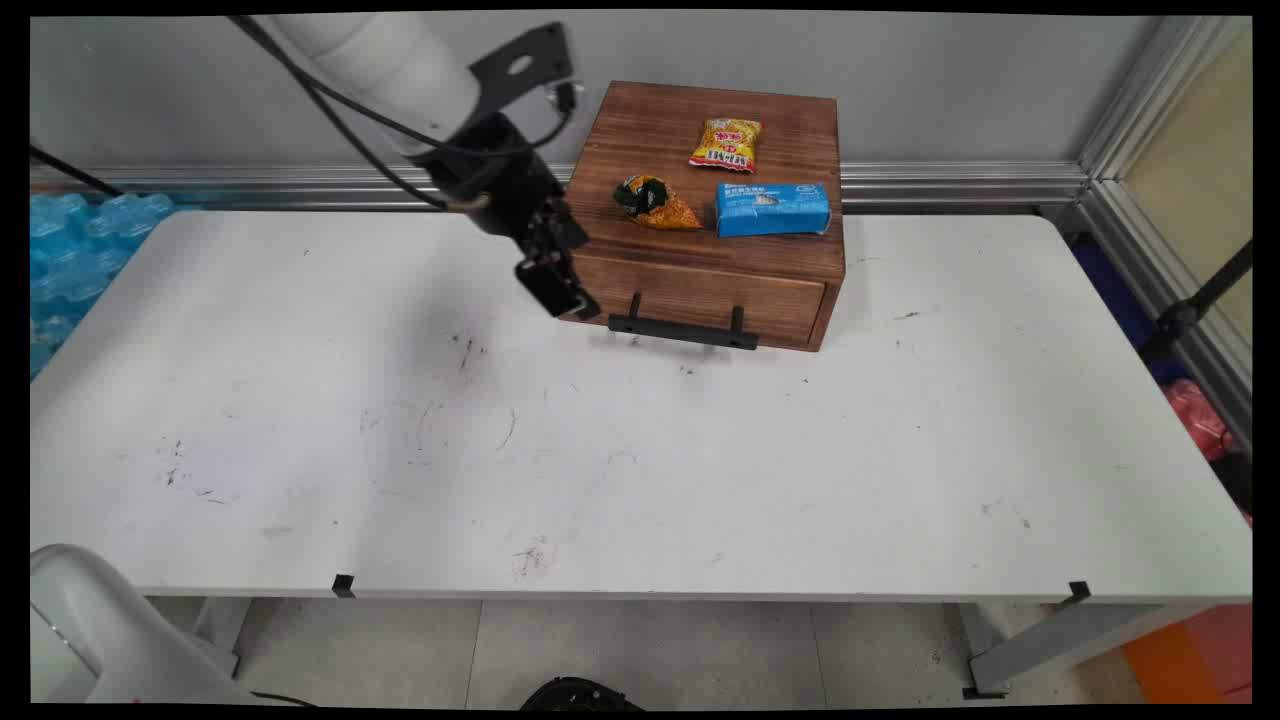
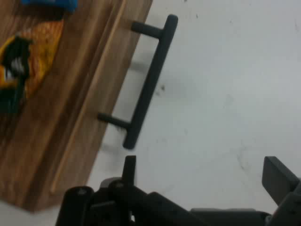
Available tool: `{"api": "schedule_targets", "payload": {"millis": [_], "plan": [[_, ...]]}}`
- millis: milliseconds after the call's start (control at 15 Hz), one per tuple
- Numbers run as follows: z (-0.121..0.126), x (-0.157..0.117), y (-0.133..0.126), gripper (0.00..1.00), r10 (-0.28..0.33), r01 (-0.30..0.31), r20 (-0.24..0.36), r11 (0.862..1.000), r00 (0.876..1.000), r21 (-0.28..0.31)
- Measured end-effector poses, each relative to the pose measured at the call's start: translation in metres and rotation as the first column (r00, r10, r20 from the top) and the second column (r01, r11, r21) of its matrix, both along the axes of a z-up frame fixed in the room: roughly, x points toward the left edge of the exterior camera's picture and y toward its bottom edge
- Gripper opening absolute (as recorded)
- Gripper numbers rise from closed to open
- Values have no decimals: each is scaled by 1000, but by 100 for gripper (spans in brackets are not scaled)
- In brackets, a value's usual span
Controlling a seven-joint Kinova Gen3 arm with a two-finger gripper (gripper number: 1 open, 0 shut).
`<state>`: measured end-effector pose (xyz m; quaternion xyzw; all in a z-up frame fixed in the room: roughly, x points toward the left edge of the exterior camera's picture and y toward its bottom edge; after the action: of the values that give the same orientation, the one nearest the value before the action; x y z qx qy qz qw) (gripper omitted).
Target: Open the drawer
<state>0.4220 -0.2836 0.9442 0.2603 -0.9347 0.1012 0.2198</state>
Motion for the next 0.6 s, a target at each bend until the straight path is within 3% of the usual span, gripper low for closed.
{"api": "schedule_targets", "payload": {"millis": [600], "plan": [[-56, -52, -46, 100, -80, 82, 50, 996, 995, -34]]}}
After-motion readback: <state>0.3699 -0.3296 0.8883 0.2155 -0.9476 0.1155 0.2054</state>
